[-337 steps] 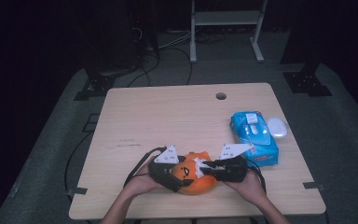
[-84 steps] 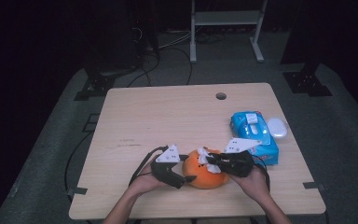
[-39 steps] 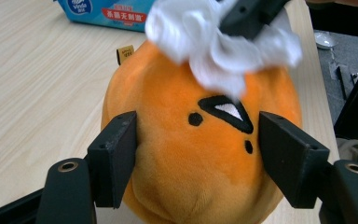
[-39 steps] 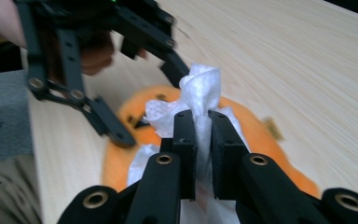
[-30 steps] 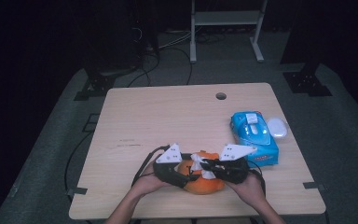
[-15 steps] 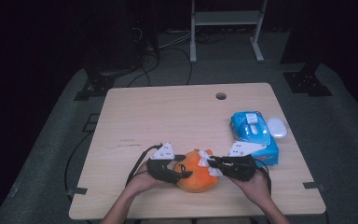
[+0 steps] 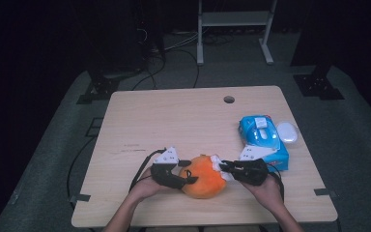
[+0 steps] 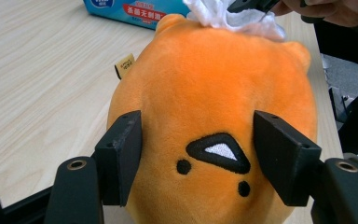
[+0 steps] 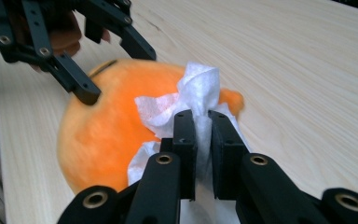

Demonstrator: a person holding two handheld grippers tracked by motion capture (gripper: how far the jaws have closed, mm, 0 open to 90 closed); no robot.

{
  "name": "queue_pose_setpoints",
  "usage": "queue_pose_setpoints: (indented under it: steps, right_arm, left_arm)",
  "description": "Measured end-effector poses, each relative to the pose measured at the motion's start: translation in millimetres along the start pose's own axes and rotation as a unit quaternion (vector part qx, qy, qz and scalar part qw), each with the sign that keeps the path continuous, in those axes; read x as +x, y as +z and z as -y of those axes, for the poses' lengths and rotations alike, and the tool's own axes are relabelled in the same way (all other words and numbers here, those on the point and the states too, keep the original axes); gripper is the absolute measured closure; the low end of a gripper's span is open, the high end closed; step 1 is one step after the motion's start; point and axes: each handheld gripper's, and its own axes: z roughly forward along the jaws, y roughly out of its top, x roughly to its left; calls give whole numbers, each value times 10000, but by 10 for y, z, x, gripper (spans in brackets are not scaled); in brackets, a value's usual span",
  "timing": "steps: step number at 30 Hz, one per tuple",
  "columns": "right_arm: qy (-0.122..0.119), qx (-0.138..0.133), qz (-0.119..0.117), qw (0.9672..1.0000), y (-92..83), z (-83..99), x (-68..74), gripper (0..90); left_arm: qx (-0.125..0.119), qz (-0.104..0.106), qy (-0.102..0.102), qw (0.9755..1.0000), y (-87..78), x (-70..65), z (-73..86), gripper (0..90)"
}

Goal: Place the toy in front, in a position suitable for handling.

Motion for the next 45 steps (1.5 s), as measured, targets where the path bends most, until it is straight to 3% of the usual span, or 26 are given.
queue_pose_setpoints:
  steps: [3, 7, 10, 18, 21, 25, 28, 30, 38, 41, 45]
  right_arm:
    - [-53, -137, -179, 9997, -27, -23, 64, 814]
    - [-326, -312, -617, 9971, -37, -85, 241, 811]
    - [-430, -313, -667, 9964, -30, -84, 272, 811]
    - [125, -162, -271, 9994, 14, -20, -3, 812]
    - [248, -160, -310, 9991, 33, -12, -61, 813]
    - [90, -280, -505, 9983, -7, -54, 57, 813]
    - [-136, -375, -878, 9953, -18, -94, 214, 813]
    - [-354, -284, -772, 9960, 1, -111, 295, 813]
    - [154, -168, -487, 9986, -5, -15, 4, 814]
    - [110, -164, -607, 9980, -26, -14, 19, 813]
    - [-167, -213, -939, 9952, -20, -65, 181, 811]
  left_arm:
    - [15, -34, -53, 10000, -13, 28, 23, 347]
    - [-21, 4, -219, 9998, -35, 77, 65, 346]
    - [-21, 24, -218, 9998, -42, 75, 69, 347]
    - [-52, 169, -122, 9998, -27, 66, 80, 362]
    - [-46, 134, -146, 9998, -20, 66, 75, 361]
    - [-62, 62, -217, 9997, -21, 74, 81, 354]
    - [-58, 38, -246, 9997, -15, 69, 74, 353]
    - [-52, 37, -221, 9997, -18, 64, 75, 353]
    - [-54, 51, -177, 9998, -8, 59, 63, 355]
    - [-55, 13, -196, 9998, -3, 58, 61, 354]
    - [-60, 4, -225, 9997, 2, 55, 64, 349]
